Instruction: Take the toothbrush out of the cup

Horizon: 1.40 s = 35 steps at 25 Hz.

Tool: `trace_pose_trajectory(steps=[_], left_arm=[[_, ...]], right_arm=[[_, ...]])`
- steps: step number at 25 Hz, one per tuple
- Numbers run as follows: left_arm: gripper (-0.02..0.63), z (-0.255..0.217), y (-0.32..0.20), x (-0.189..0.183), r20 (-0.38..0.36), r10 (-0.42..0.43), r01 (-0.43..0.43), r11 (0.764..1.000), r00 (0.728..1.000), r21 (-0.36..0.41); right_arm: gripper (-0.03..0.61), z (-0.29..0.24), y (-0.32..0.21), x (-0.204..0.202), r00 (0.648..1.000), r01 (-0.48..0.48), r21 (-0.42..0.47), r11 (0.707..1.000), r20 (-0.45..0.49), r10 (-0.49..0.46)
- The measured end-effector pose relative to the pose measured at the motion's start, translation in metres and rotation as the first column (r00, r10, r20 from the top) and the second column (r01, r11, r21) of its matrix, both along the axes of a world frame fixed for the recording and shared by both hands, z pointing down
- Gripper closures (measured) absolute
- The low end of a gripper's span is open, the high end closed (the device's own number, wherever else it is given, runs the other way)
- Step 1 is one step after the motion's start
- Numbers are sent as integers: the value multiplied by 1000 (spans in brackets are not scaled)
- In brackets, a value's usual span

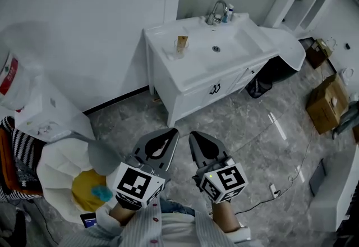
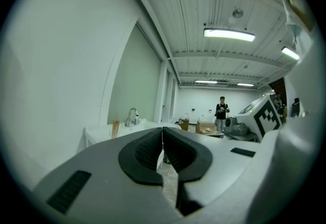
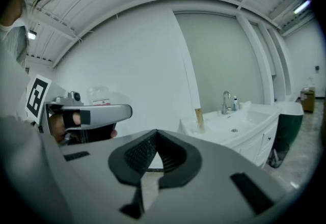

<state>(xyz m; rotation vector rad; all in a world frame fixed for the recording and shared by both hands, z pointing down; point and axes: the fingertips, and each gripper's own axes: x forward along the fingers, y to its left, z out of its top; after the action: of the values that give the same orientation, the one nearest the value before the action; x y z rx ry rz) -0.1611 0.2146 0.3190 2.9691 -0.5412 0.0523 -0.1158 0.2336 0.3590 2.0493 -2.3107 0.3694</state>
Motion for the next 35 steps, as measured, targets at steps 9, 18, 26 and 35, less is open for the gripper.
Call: trace_pose_trajectory(steps=[9, 18, 26, 35], left_arm=[[597, -6, -88, 29, 7, 25, -25, 1000, 1000, 7], [597, 5, -143, 32, 10, 48, -48, 999, 999, -6], [597, 14, -169, 38, 13, 56, -56, 998, 998, -36], [597, 20, -211, 70, 5, 16, -15, 999, 1000, -34]], right_arm=[[568, -5, -85, 37, 999, -47, 3, 999, 13, 47], [568, 3, -135, 48, 995, -97, -12, 995, 9, 97], [568, 15, -151, 69, 989, -145, -50, 988, 20, 147], [568, 21, -193, 107, 992, -124, -46, 991, 22, 125]])
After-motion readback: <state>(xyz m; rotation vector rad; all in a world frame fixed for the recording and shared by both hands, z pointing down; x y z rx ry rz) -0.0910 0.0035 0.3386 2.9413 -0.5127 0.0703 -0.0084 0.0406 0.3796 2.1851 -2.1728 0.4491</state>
